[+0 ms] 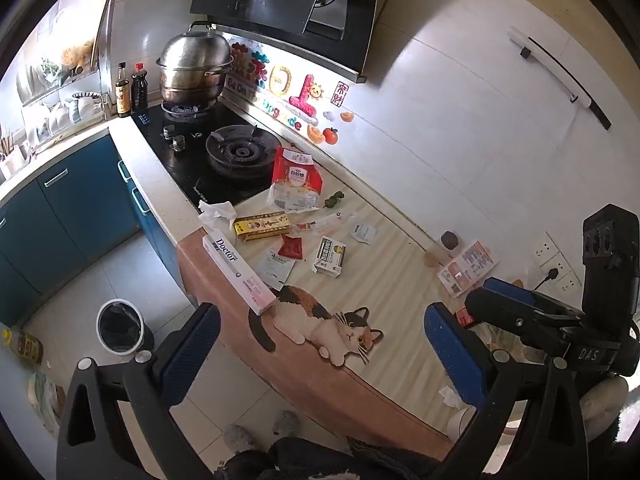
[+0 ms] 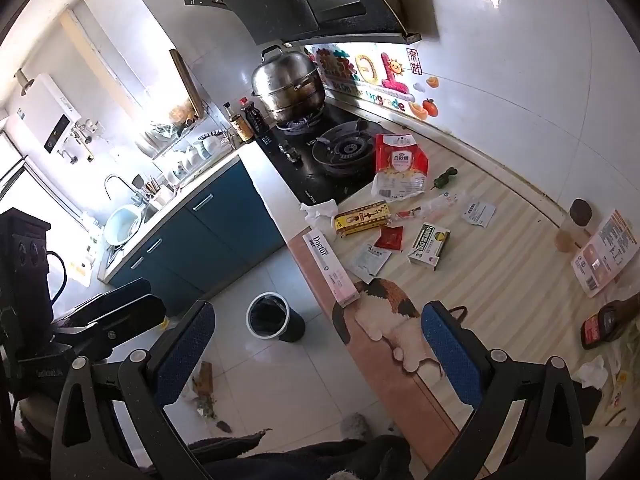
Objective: Collect trash
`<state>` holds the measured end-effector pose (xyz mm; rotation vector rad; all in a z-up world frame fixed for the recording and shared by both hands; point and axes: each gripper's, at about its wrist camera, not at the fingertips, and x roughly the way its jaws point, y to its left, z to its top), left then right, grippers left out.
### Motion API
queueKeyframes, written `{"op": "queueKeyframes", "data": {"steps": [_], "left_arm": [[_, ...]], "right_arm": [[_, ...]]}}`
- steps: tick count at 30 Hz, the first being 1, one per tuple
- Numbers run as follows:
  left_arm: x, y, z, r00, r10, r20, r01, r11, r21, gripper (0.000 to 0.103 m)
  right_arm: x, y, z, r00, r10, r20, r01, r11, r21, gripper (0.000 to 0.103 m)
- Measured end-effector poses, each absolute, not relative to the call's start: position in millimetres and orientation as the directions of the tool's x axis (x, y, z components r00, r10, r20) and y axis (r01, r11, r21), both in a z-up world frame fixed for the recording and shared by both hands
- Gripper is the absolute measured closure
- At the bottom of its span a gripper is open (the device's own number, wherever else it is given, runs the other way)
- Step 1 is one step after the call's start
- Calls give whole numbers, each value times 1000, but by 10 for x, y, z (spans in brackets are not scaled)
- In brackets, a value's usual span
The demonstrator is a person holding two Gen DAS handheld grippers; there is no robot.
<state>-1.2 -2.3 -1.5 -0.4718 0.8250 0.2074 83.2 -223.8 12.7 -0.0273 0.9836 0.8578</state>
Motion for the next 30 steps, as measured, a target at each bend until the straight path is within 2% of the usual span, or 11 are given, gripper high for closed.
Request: {"op": "queueKeyframes", "data": {"steps": [30], "left_arm": [[-168, 32, 112, 707, 28, -707, -370, 866, -336, 0]], "right_arm": [[757, -2151, 172, 243, 651, -719, -672, 647, 359, 0]]}}
